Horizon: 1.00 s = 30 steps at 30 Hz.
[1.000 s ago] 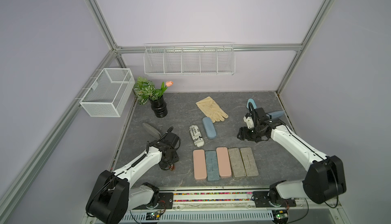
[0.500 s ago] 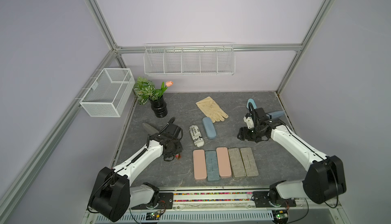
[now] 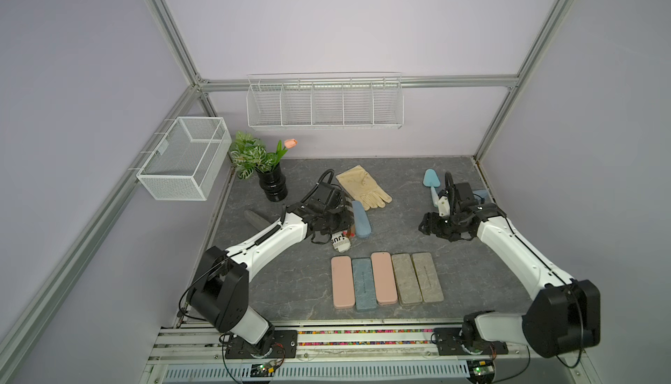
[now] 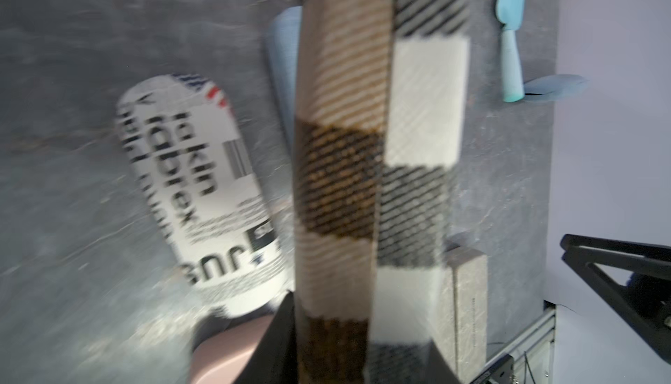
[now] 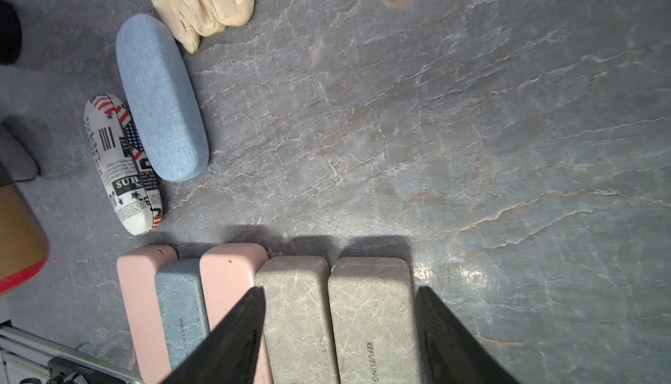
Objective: Close the glasses case
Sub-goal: Place the glasses case at the center of the board.
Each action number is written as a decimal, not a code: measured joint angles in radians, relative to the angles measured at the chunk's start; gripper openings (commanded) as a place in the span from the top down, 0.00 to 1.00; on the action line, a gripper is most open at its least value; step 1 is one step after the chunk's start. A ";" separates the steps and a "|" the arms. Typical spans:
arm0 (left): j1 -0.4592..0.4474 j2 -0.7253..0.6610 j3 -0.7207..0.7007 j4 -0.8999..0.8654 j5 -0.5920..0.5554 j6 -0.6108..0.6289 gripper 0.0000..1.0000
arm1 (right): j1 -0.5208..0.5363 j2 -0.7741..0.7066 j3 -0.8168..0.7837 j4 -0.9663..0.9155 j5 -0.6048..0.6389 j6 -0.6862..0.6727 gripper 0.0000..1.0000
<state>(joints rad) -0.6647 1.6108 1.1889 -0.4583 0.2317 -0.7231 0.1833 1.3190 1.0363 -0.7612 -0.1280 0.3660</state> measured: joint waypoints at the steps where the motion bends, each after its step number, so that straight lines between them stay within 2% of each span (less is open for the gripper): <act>1: -0.010 0.040 0.027 0.029 0.019 0.002 0.75 | -0.012 -0.011 0.000 0.000 0.002 0.002 0.29; 9: -0.101 0.307 0.255 0.122 0.108 0.002 0.75 | -0.055 -0.042 0.000 -0.006 0.007 0.005 0.29; 13: -0.142 0.394 0.315 0.169 0.128 -0.009 0.75 | -0.061 -0.042 0.000 -0.013 0.007 0.004 0.29; 20: -0.173 0.500 0.299 0.286 0.144 -0.082 0.75 | -0.066 -0.041 0.002 -0.014 0.015 0.008 0.27; 24: -0.178 0.539 0.266 0.347 0.148 -0.117 0.74 | -0.082 -0.007 0.040 -0.040 0.065 0.032 0.24; 30: -0.183 0.556 0.244 0.409 0.162 -0.150 0.57 | -0.148 0.104 0.132 -0.037 0.138 0.083 0.22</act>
<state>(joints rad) -0.8478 2.1670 1.4330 -0.0498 0.3939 -0.8730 0.0349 1.4231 1.1687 -0.7986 0.0097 0.4488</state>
